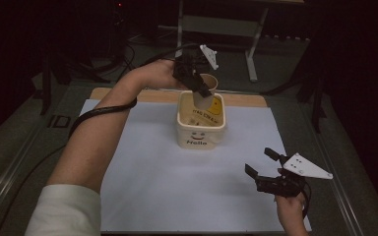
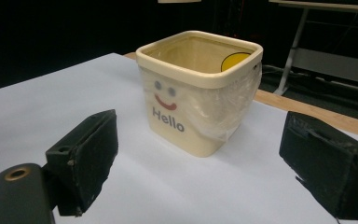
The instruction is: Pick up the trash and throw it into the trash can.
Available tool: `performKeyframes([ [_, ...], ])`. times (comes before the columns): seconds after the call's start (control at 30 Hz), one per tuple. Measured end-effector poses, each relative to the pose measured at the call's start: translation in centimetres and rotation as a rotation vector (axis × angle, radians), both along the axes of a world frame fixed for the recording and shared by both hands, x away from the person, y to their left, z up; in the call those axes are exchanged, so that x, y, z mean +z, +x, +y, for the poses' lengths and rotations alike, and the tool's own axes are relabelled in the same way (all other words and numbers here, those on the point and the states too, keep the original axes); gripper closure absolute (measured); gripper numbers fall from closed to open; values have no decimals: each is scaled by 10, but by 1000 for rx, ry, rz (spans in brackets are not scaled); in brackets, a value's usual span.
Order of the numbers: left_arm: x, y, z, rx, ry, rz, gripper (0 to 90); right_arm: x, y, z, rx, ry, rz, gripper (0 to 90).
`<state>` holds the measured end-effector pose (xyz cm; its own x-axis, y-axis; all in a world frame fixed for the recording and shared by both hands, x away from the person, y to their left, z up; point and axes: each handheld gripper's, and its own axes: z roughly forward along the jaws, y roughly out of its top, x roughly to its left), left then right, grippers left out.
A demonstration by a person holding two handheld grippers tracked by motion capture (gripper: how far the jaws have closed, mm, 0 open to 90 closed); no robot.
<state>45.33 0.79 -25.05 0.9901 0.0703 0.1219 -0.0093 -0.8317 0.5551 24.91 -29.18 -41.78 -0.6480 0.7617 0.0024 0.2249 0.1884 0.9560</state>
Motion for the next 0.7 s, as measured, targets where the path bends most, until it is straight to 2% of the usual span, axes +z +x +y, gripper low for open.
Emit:
performKeyframes([
  [0.27, -5, 12, -8, -6, 3, -10, 872, 0, 0, 1, 5, -4, 1, 115],
  [0.33, -7, 14, -10, -15, 18, -23, 872, 0, 0, 1, 4, -5, -1, 116],
  [0.5, -9, 17, -11, -31, 16, -43, 866, -1, 1, 0, 3, 0, 3, 116],
  [0.57, -10, 21, -9, -4, 0, -57, 806, 0, 1, 0, 5, 1, 3, 116],
  [0.6, -9, 24, -8, 8, -16, -42, 780, 0, 1, 0, 4, -2, 2, 116],
  [0.63, -10, 26, -6, 39, -18, -41, 725, 0, 1, 1, 4, -3, 3, 116],
  [0.67, -10, 26, -6, 49, -14, -36, 714, 0, 0, 1, 5, -2, 2, 116],
  [0.7, -10, 26, -4, 55, -16, -16, 692, 0, 0, 1, 5, 0, 2, 116],
])
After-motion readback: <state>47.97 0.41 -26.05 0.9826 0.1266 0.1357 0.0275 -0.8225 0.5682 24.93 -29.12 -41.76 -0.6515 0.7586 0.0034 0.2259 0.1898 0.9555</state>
